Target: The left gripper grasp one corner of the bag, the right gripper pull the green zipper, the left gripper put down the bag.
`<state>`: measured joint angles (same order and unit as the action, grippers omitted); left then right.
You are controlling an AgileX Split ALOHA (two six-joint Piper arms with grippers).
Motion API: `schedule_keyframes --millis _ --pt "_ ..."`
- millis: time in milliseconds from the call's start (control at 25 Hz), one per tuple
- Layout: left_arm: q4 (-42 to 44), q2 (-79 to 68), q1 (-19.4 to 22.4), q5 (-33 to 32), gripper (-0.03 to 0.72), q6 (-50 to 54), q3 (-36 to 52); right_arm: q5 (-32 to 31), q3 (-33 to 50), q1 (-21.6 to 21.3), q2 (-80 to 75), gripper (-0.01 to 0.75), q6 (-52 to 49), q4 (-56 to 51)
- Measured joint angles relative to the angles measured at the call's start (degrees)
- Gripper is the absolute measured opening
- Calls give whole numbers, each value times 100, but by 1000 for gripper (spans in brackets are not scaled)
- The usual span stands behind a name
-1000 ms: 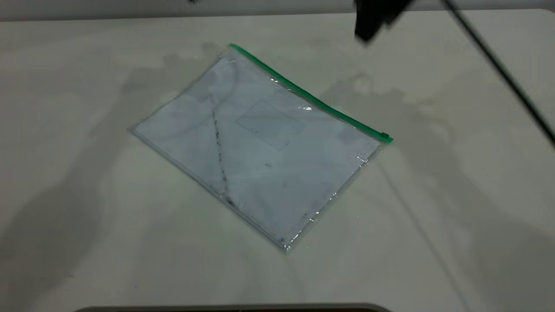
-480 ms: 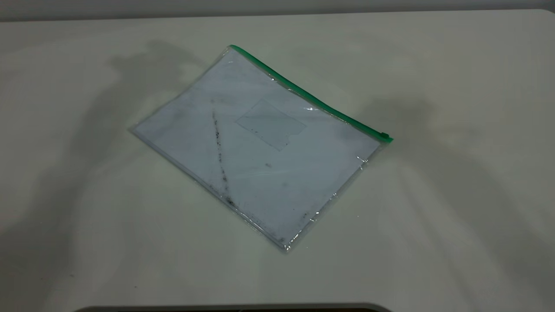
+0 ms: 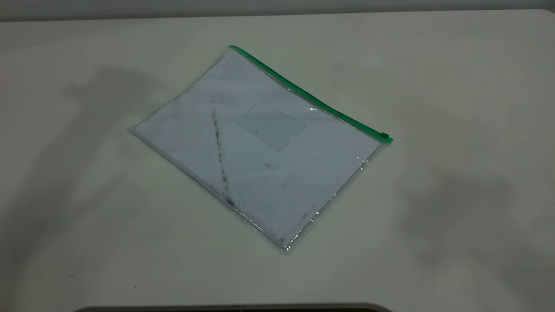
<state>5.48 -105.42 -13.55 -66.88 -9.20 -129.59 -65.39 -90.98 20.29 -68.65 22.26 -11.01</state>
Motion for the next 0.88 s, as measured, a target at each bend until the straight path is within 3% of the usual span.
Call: schedule_keyframes --millis 560,880 --pt "114 4254 0 0 590 1044 4741 4 3123 0 3418 520 -207 -125" --pt "108 6004 -11 0 590 1147 6861 -148 4835 0 4979 520 -500 -153"
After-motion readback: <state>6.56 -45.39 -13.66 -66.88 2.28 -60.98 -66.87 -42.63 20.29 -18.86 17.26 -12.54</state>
